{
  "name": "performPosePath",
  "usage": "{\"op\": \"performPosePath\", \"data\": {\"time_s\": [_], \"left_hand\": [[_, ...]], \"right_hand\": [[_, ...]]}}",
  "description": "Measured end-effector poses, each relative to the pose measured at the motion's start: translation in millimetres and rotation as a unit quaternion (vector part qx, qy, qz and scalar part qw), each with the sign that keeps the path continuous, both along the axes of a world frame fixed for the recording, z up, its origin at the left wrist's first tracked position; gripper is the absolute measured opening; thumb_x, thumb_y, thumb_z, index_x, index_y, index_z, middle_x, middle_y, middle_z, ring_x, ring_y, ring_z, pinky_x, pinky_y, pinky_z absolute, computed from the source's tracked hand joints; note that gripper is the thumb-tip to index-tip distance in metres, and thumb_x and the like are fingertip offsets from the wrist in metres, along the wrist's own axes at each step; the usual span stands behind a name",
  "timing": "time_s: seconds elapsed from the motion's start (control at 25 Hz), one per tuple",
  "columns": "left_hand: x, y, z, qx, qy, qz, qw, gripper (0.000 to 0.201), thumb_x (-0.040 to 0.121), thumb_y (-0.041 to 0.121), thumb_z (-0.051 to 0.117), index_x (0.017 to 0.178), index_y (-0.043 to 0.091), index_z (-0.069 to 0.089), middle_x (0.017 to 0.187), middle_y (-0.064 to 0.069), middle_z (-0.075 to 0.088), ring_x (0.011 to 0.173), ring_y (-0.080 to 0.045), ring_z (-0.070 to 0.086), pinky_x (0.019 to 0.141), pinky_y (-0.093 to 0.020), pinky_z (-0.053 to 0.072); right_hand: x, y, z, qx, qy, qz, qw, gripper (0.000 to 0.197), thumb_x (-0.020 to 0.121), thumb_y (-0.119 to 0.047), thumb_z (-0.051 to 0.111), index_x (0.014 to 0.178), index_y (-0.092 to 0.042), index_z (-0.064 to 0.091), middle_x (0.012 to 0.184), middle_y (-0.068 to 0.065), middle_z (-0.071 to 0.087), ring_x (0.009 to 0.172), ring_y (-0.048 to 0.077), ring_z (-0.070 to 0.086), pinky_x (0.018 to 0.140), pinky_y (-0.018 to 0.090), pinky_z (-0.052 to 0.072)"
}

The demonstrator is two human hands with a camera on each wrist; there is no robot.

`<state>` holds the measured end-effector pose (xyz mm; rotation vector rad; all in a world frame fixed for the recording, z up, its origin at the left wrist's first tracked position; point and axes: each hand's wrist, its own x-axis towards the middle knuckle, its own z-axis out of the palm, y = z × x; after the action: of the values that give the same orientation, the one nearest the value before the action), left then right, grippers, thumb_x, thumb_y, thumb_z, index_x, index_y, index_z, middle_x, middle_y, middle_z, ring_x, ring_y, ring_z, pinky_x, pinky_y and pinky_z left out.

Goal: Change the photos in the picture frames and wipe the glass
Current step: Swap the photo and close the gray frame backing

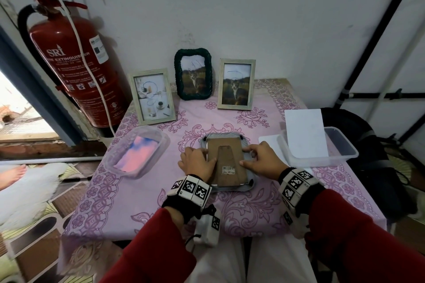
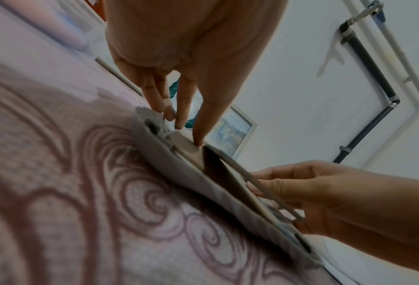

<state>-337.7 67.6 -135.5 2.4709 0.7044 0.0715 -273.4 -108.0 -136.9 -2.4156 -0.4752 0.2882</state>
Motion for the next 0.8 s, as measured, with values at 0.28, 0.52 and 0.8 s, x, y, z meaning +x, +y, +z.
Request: {"op": "performPosePath", "data": {"time_s": [0.28,0.52,0.8], "left_hand": [[-0.4,11.4,1.4,-0.041,-0.016,-0.019,0.999,0.037,0.081,0.038,0.067,0.115,0.024,0.062,0.105,0.004,0.067,0.116,-0.020,0.048,0.095,-0.036,0.027],[7.6,29.0,10.1,-0.106,-0.059,-0.037,0.992,0.035,0.077,0.026,0.074,0.109,0.014,0.065,0.101,-0.005,0.069,0.105,-0.022,0.060,0.102,-0.040,0.039],[29.5,32.9,12.0,-0.059,-0.031,-0.109,0.992,0.048,0.071,0.029,0.079,0.106,0.001,0.062,0.105,-0.014,0.062,0.100,-0.031,0.059,0.085,-0.036,0.048]], "right_hand": [[-0.5,0.1,0.1,-0.020,-0.004,0.013,1.000,0.050,0.078,-0.027,0.072,0.123,-0.009,0.056,0.103,0.006,0.035,0.090,0.016,0.044,0.094,0.027,0.041],[5.4,0.6,5.8,-0.007,-0.028,-0.006,1.000,0.043,0.081,-0.026,0.069,0.118,-0.008,0.056,0.113,0.016,0.044,0.103,0.026,0.051,0.099,0.035,0.042],[34.3,11.6,12.8,-0.029,-0.022,-0.047,0.998,0.049,0.072,-0.027,0.078,0.110,0.000,0.062,0.095,0.014,0.064,0.095,0.026,0.060,0.080,0.030,0.045]]}}
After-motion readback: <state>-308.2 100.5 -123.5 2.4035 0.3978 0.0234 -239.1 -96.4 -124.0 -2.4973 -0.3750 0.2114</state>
